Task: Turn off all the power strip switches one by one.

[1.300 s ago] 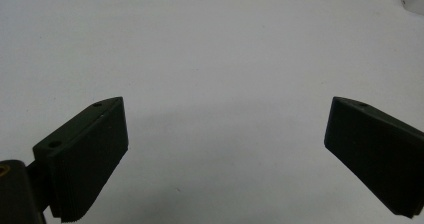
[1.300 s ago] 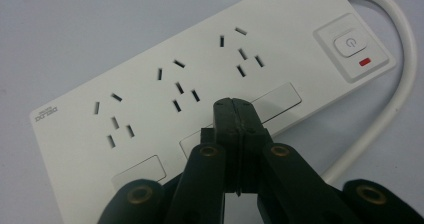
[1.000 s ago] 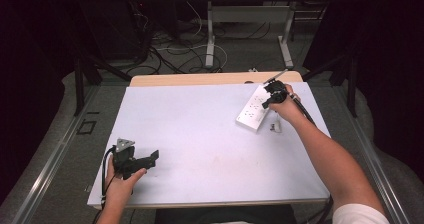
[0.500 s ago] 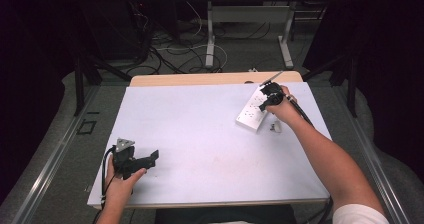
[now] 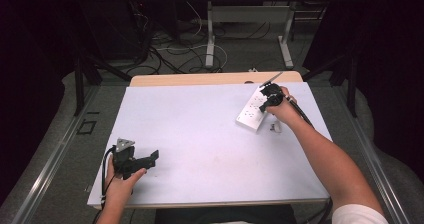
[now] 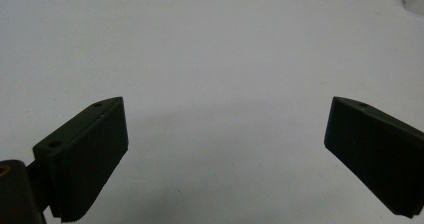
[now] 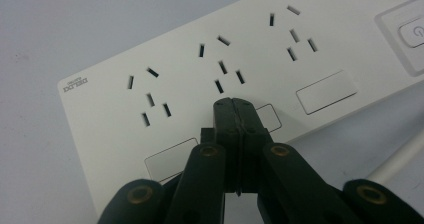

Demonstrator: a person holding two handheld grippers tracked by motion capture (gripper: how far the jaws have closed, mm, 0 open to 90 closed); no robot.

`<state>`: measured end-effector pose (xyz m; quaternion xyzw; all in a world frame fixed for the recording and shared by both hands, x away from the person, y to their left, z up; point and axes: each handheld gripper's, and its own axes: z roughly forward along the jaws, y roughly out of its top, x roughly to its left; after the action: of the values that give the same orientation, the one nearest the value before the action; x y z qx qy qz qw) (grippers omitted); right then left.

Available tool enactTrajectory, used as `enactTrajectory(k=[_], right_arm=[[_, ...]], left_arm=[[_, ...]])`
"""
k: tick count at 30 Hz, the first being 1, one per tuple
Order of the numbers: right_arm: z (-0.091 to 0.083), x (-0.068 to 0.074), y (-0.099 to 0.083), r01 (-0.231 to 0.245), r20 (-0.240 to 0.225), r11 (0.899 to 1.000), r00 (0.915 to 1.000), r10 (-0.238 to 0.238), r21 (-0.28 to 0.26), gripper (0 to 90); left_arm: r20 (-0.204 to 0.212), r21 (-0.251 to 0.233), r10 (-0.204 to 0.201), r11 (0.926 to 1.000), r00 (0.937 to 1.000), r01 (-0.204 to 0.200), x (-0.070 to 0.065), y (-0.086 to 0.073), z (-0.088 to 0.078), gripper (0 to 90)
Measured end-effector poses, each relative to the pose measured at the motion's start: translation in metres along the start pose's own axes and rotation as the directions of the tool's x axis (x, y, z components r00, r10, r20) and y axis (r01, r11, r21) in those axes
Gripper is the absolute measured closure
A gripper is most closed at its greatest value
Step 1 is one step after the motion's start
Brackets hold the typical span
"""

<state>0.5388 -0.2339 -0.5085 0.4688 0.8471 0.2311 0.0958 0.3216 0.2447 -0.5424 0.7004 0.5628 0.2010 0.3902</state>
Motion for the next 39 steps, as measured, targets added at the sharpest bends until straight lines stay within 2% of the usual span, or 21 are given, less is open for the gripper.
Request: enactTrajectory(k=[3, 7, 10, 11, 15, 20, 23, 24, 25, 26, 27, 30, 35, 38, 39], right_arm=[[0.0009, 0.0006, -0.0002, -0.023, 0.0, 1.0, 0.9997, 0.023, -0.009, 90.0], [0.001, 0.0001, -0.0006, -0.004, -0.002, 1.0, 1.0, 0.004, -0.016, 90.0], [0.0022, 0.0, -0.0008, -0.006, -0.001, 1.0, 1.0, 0.006, -0.017, 90.0], [0.0032, 0.0004, -0.0016, -0.003, 0.007, 1.0, 1.0, 0.003, 0.002, 90.0], [0.0024, 0.0018, -0.0013, 0.0, 0.014, 1.0, 0.9999, 0.0, 0.012, 90.0], [0.0036, 0.0008, -0.0022, -0.01, 0.002, 1.0, 0.9999, 0.01, -0.013, 90.0], [0.0016, 0.0011, -0.0014, -0.007, 0.007, 1.0, 0.9999, 0.007, 0.017, 90.0], [0.0033, 0.0009, -0.002, -0.008, -0.002, 1.0, 1.0, 0.008, -0.008, 90.0], [0.0027, 0.0008, -0.0017, -0.009, 0.007, 1.0, 0.9999, 0.009, -0.001, 90.0], [0.0042, 0.001, -0.0023, -0.026, -0.012, 0.999, 0.9996, 0.025, -0.026, 90.0], [0.0036, 0.0, -0.0015, -0.01, -0.009, 1.0, 0.9999, 0.01, -0.015, 90.0], [0.0021, 0.0018, -0.0009, -0.004, 0.005, 1.0, 1.0, 0.004, 0.011, 90.0], [0.0026, 0.0053, -0.0018, 0.013, 0.005, 1.0, 0.9999, -0.013, -0.008, 90.0], [-0.0019, 0.0085, -0.0007, 0.013, 0.006, 1.0, 0.9999, -0.013, 0.014, 90.0], [-0.0023, 0.009, -0.0007, 0.018, 0.002, 1.0, 0.9998, -0.018, 0.005, 90.0]], left_arm=[[0.0, 0.001, 0.0, 1.0, 1.0, 0.0, 0.0, 0.0, 0.0001, 3.6], [0.001, 0.0, 0.002, 1.0, 1.0, -0.002, -0.0002, 0.0001, 0.0001, 3.6], [0.0, 0.0, 0.001, 1.0, 1.0, -0.001, -0.0002, 0.0001, -0.0002, 3.6], [-0.001, 0.0, 0.001, 1.0, 1.0, -0.001, -0.0002, 0.0001, -0.0003, 3.7], [-0.001, 0.0, 0.003, 1.0, 1.0, -0.003, -0.0002, 0.0, -0.0005, 3.6], [-0.001, -0.001, -0.001, 1.0, 1.0, 0.001, -0.0001, 0.0, -0.0005, 3.7], [-0.001, -0.001, -0.001, 1.0, 1.0, 0.001, 0.0, 0.0, -0.0004, 3.7], [-0.002, -0.002, 0.0, 1.0, 1.0, 0.0, 0.0, 0.0, -0.0005, 3.7], [-0.003, -0.003, -0.001, 1.0, 1.0, 0.001, 0.0, 0.0001, -0.0005, 3.7], [-0.002, -0.003, 0.0, 1.0, 1.0, 0.0, 0.0002, 0.0002, -0.0005, 3.7], [-0.002, -0.004, 0.002, 1.0, 1.0, -0.002, 0.0003, 0.0002, -0.0006, 3.6], [-0.002, -0.004, 0.002, 1.0, 1.0, -0.002, 0.0006, 0.0004, -0.0008, 3.6], [-0.002, 0.0, 0.002, 1.0, 1.0, -0.002, 0.001, 0.0005, -0.0014, 3.7], [-0.002, -0.001, 0.002, 1.0, 1.0, -0.002, 0.0011, 0.0005, -0.0017, 3.6], [-0.002, -0.005, 0.001, 1.0, 1.0, -0.001, 0.0011, 0.0003, -0.0015, 3.7]])
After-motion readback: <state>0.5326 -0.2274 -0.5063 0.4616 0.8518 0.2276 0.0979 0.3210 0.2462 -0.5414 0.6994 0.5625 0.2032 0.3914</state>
